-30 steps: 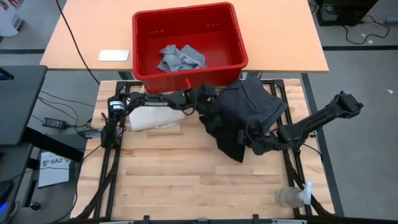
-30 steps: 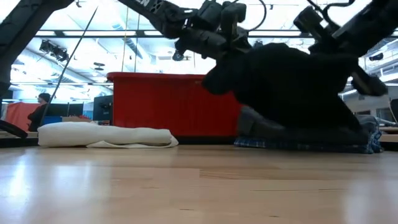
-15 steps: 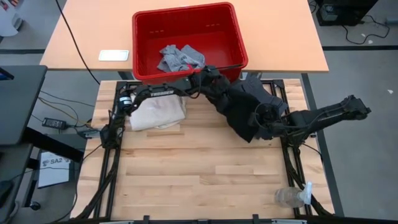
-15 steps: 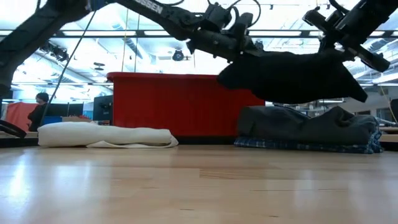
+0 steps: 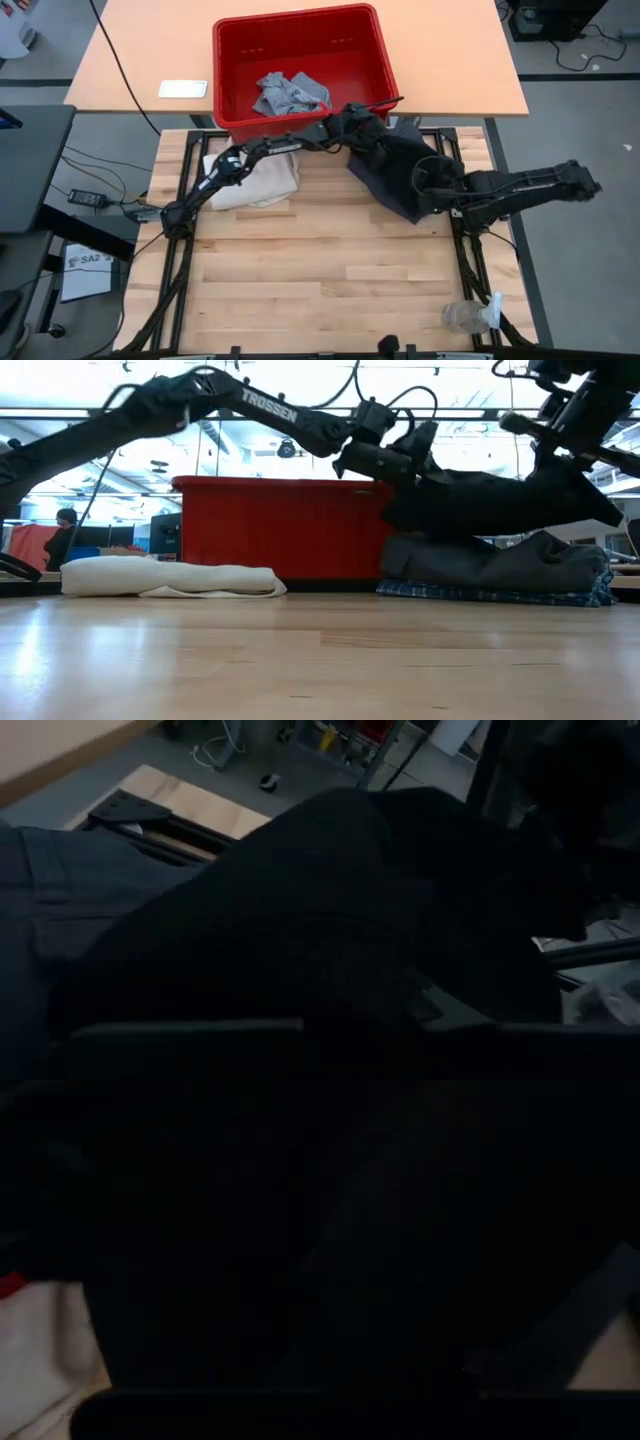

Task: Fold laundry
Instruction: Stack the black shirt on top of the gray folded short

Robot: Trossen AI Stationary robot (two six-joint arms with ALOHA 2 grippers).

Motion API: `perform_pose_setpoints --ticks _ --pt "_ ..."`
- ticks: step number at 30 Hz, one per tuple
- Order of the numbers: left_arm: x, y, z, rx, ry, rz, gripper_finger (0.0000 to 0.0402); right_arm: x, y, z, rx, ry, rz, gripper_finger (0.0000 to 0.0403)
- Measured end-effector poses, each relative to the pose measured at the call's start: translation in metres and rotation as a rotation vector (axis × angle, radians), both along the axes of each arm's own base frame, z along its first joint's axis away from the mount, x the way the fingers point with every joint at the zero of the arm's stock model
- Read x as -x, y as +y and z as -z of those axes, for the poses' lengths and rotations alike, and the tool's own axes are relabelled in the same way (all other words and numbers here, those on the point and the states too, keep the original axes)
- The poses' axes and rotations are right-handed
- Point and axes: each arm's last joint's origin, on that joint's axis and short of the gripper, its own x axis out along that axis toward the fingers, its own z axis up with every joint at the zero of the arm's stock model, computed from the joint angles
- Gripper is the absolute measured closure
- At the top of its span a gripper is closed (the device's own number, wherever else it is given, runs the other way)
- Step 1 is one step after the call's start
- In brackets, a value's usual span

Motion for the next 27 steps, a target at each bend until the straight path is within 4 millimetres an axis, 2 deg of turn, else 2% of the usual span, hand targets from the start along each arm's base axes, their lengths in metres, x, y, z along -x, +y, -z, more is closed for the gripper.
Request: perform_pose_setpoints --ticks 4,8,10,13,17,22,27 --pt "-0.004 0.007 0.013 0.009 0.028 -0.006 0.0355 0.005 -0.007 0.003 -0.016 0.075 0.058 0.0371" --pt "0.001 0.013 0.024 0.038 0.123 -0.043 0.0348 0.004 -0.014 0.016 -0.063 0.068 0.102 0.0367" --pt "0.004 0.017 0.027 0.053 0.157 -0.061 0.0314 0.001 -0.017 0.025 -0.101 0.049 0.096 0.0357" --pt "0.011 0.032 0.027 0.042 0.159 -0.096 0.0240 0.000 -0.019 0.041 -0.158 0.057 0.097 0.0344" --pt "0.015 0.039 0.017 0.057 0.154 -0.118 0.0146 0.003 -0.021 0.048 -0.224 0.060 0.148 0.0326" --pt "0.022 0.041 0.001 0.086 0.142 -0.074 0.0070 0.002 -0.021 0.032 -0.205 0.011 0.108 0.0280" --pt "0.030 0.035 -0.025 0.085 0.106 -0.007 0.0053 0.006 -0.022 0.005 -0.133 -0.051 0.117 0.0221"
